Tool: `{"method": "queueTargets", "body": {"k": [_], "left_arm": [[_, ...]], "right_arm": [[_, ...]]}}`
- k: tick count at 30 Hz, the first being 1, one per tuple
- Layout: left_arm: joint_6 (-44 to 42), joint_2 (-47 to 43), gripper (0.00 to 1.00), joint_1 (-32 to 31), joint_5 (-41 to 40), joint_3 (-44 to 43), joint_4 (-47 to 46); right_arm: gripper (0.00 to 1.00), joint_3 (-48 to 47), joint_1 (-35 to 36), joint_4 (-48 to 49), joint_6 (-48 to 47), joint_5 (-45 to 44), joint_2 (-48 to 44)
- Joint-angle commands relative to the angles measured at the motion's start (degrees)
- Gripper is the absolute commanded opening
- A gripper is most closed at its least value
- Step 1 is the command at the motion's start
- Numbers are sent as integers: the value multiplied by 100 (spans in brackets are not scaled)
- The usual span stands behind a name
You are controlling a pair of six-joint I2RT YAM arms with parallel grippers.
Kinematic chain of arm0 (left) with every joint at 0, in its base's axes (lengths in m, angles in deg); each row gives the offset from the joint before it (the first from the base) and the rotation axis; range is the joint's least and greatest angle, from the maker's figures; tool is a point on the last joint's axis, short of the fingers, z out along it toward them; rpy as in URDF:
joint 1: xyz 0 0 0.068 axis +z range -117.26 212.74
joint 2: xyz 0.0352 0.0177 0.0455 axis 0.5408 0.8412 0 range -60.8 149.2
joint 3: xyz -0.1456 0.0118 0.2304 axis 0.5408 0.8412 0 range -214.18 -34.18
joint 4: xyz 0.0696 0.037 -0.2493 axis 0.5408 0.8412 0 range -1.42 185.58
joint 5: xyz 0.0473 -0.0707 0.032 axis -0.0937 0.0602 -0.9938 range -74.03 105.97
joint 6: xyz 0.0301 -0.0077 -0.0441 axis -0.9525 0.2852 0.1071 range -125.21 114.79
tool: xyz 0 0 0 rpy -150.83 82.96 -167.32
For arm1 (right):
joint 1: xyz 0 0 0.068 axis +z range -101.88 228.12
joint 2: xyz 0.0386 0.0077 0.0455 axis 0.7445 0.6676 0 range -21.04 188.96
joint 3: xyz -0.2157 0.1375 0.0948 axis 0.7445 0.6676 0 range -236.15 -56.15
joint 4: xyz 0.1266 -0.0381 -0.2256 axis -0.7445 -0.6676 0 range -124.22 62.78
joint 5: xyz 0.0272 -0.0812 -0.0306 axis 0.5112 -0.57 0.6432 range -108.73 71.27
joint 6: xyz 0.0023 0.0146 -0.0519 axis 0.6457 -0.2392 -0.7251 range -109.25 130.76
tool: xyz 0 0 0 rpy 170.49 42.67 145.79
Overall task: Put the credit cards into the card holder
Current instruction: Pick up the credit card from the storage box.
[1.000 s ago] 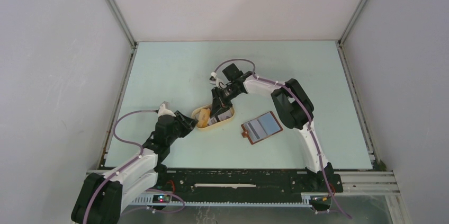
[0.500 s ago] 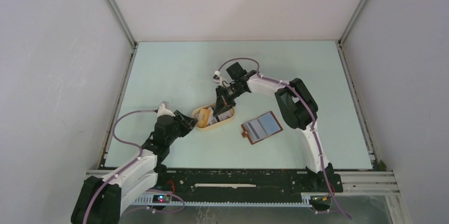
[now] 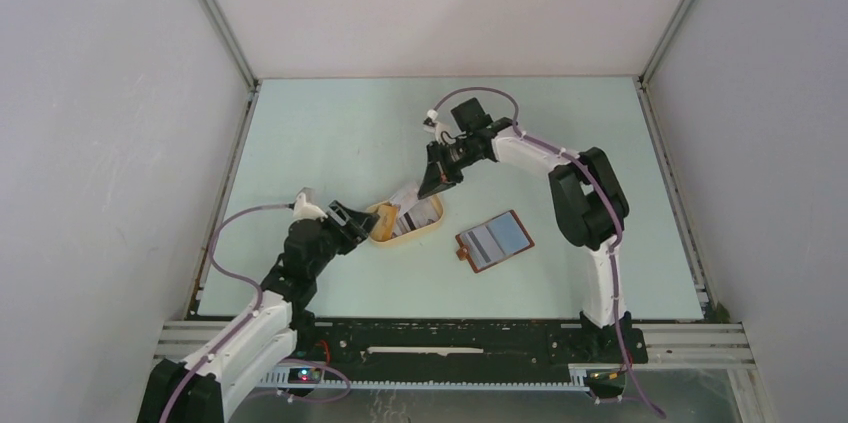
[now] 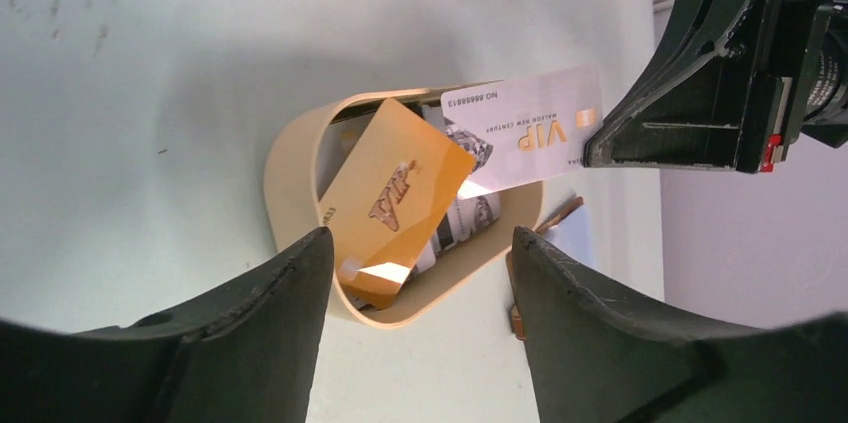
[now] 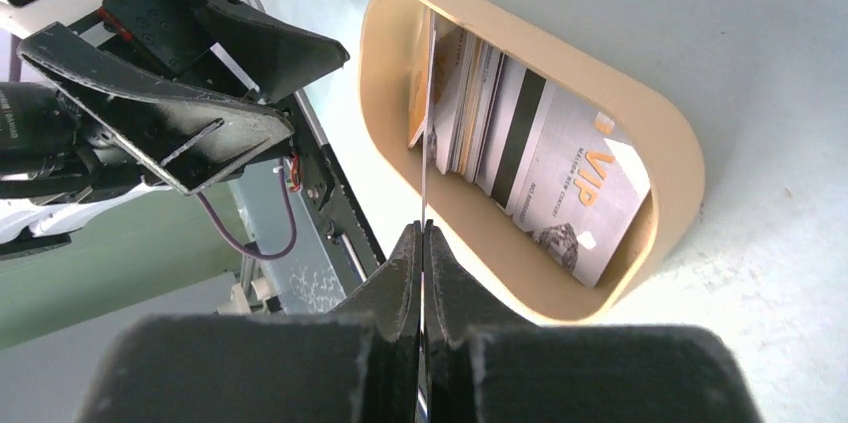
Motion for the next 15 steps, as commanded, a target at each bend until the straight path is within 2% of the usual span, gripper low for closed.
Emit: {"method": "queueTargets", "body": {"k": [1, 4, 7, 11, 15], "left_arm": [[-113, -321, 76, 41, 287, -161, -173], [-131, -539, 90, 37, 520, -241, -289], [-162, -660, 99, 37, 785, -262, -612], [-561, -545, 100, 37, 1386, -494, -1112], [-1150, -57, 100, 37, 2212, -1055, -1364]], "right_arm": [[0, 144, -169, -126, -481, 82, -644], [0, 385, -338, -163, -850, 314, -982], [0, 641, -503, -211, -1251, 546, -1361], [0, 836, -667, -760, -2318, 935, -1830], [0, 966, -733, -1920, -4060, 1249, -2164]]}}
